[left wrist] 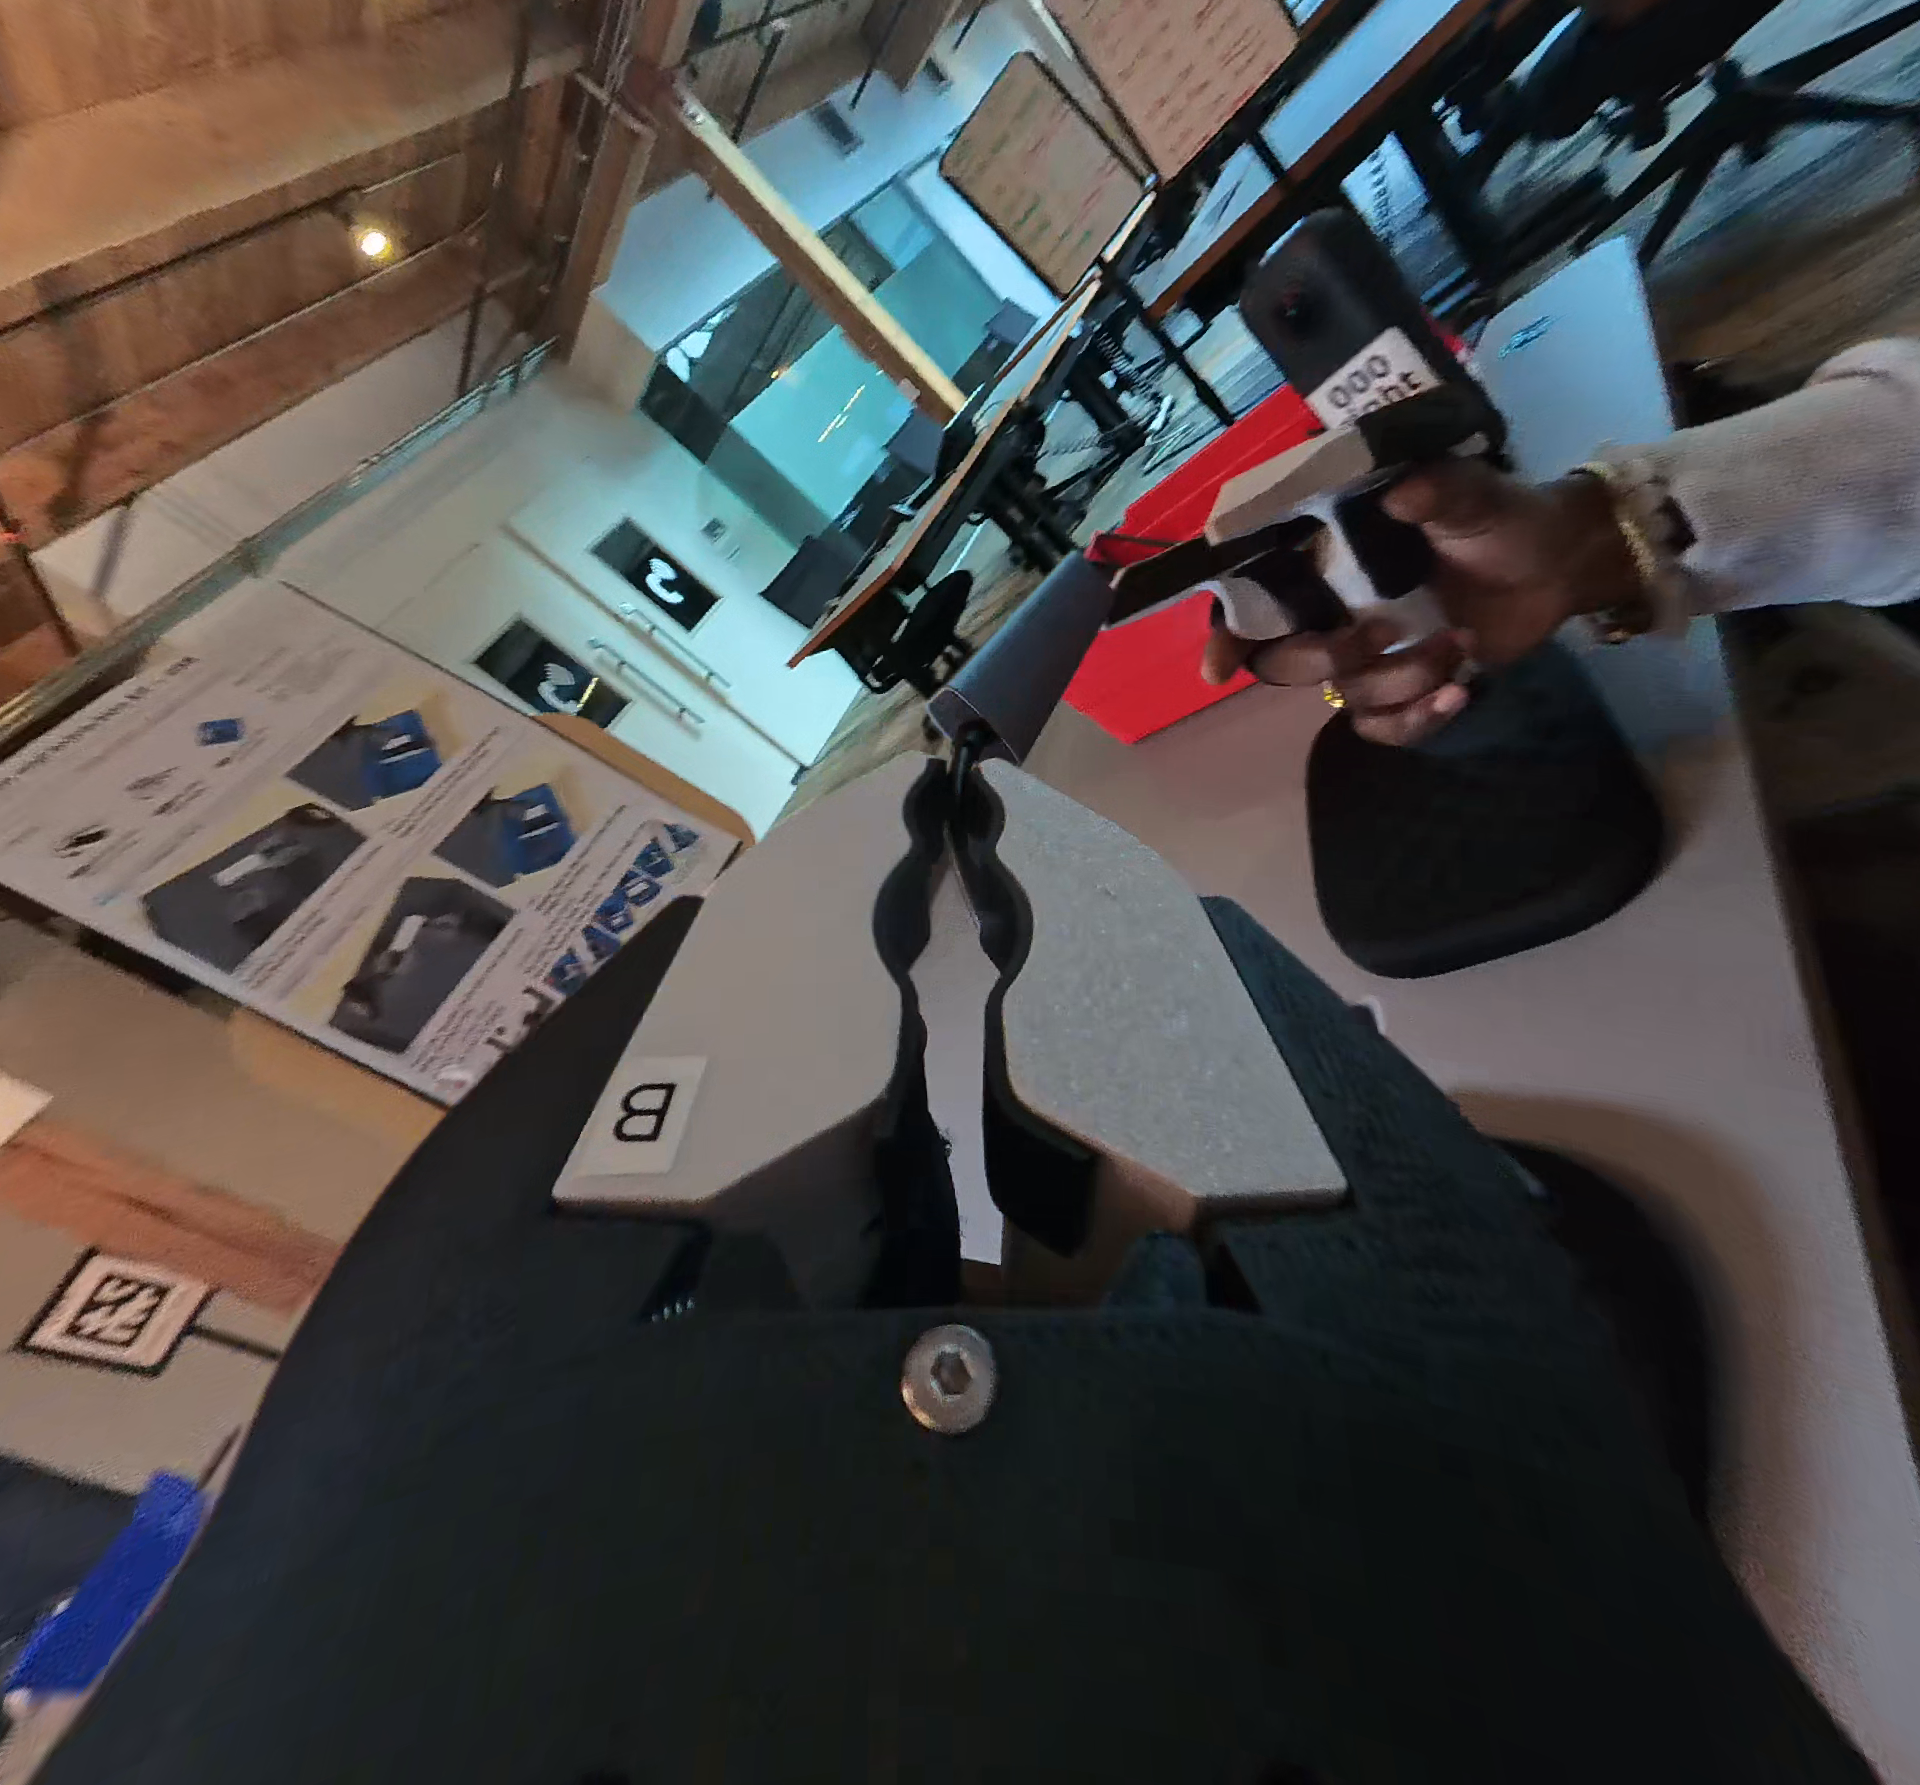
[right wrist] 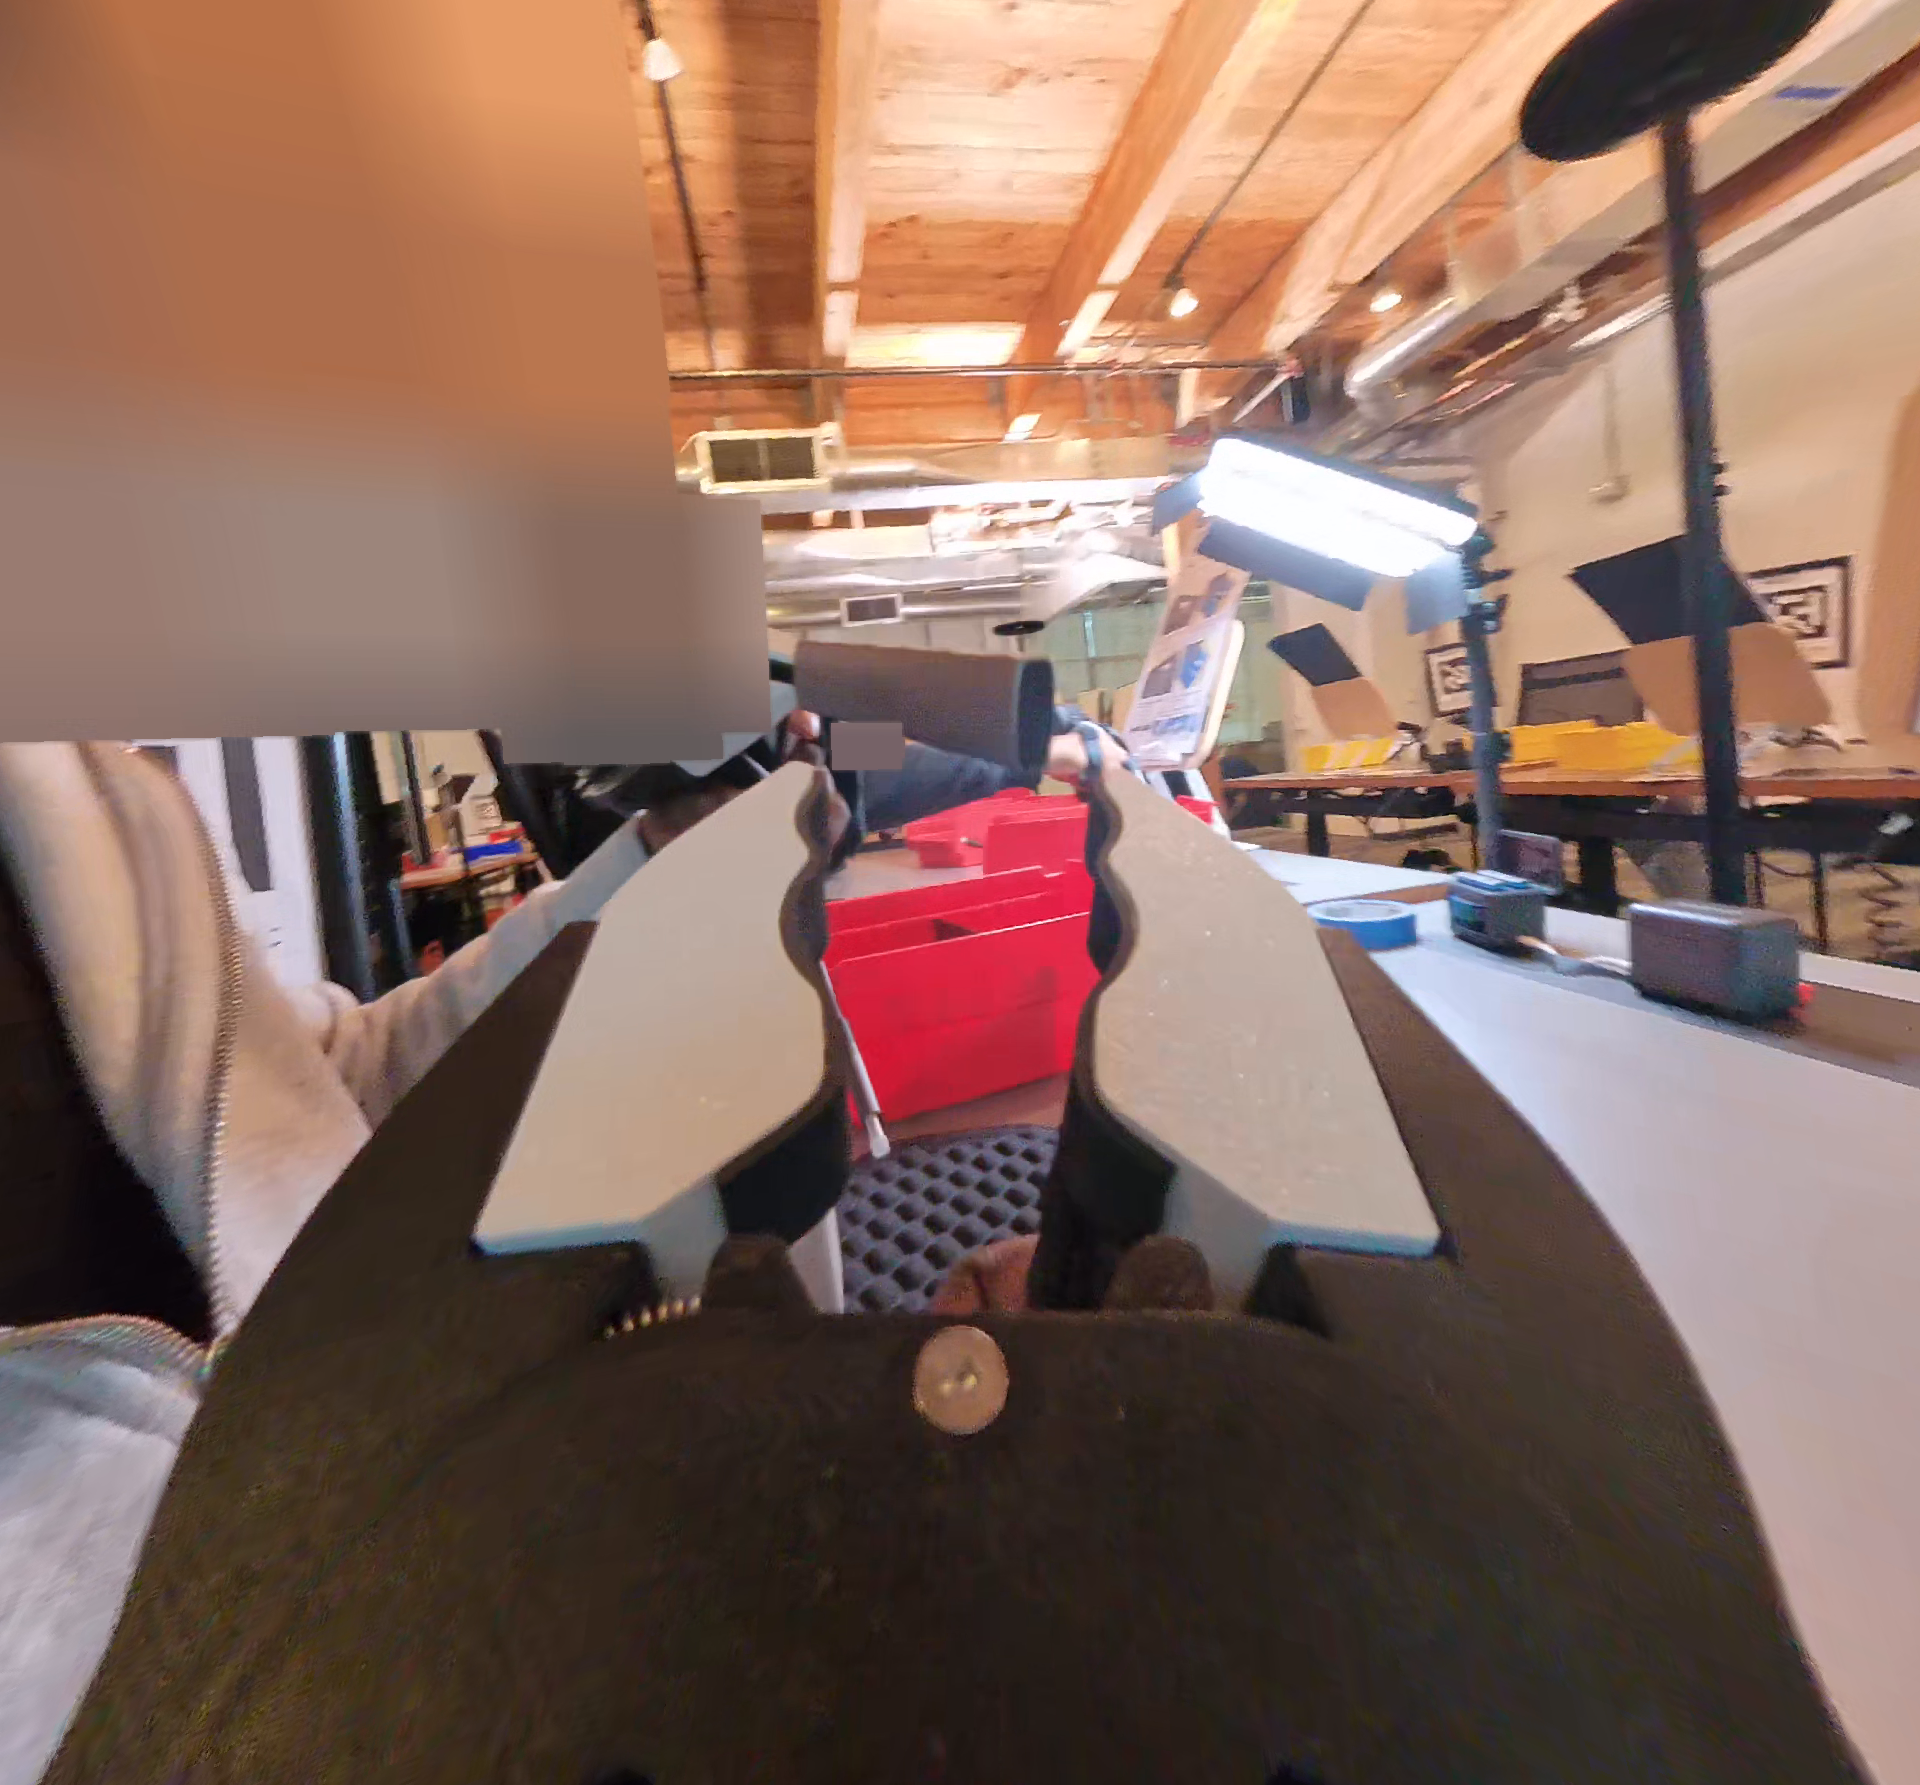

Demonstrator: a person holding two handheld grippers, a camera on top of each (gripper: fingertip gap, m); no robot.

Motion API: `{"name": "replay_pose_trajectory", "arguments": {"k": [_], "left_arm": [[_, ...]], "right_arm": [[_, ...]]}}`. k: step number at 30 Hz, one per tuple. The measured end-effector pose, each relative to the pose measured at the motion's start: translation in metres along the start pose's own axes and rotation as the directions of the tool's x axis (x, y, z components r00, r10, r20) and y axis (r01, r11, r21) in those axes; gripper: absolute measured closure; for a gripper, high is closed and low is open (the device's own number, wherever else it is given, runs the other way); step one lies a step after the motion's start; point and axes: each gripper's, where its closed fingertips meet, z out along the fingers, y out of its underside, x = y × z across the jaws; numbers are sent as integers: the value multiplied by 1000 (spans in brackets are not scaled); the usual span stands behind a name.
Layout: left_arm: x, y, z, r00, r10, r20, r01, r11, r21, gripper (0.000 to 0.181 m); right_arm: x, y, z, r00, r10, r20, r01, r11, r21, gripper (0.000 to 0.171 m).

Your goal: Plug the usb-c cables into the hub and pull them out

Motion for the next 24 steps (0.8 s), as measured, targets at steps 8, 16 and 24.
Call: {"name": "replay_pose_trajectory", "arguments": {"k": [8,16,24], "left_arm": [[14,5,-4,996,-46,-73,50,998,46,177],[2,26,-7,962,-266,65,265,964,18,152],[0,48,-49,773,-565,290,549,824,141,132]], "right_arm": [[-19,10,24,988,12,153,-2,998,-70,148],[-19,-8,19,876,-469,111,482,862,-160,161],[36,47,-31,320,-875,362,817,62,-573,161]]}}
